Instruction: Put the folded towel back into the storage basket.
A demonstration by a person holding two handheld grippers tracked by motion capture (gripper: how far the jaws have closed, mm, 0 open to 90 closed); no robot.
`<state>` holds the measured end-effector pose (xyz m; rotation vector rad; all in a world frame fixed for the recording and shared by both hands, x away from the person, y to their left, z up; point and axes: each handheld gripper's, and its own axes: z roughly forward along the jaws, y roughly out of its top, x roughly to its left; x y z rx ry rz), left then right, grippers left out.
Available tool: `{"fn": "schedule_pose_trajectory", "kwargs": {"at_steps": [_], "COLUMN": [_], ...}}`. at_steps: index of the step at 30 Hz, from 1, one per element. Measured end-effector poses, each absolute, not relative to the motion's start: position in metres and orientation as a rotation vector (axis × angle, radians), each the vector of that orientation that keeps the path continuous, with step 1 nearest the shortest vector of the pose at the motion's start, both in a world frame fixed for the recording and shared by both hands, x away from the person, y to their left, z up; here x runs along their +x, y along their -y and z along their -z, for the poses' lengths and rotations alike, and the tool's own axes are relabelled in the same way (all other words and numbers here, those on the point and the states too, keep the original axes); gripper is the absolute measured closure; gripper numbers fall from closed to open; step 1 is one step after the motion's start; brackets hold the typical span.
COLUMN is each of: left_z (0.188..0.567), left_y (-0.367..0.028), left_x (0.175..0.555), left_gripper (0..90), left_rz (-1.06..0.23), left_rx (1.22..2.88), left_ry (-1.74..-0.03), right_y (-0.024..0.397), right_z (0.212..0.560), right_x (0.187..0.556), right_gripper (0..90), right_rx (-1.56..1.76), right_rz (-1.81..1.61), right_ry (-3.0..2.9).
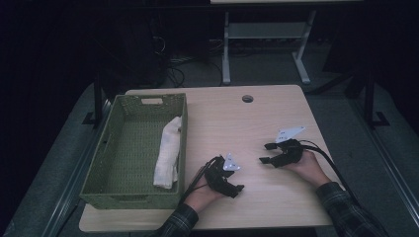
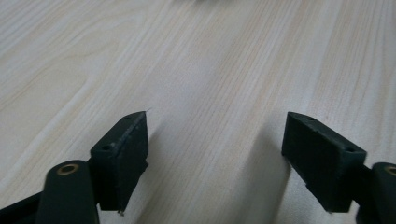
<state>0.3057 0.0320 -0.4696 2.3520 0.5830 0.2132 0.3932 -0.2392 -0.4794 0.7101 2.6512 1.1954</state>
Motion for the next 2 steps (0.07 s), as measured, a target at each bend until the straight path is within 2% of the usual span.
{"fn": "schedule_pose_trajectory", "kwargs": {"at_steps": [2], "left_z": [0.4702], "left_y": [-0.0320], "left_x": [0.3059], "left_gripper": [21.5], "left_rz": [-0.217], "left_rx": [2.349], "left_ry": [-0.581], "right_y": [0.2390], "right_z": [0.4797], "right_x": [0.3923], "right_gripper": [33.4], "right_rx": [0.707], "right_rz": [-1.195], "right_ry": [-2.649]}}
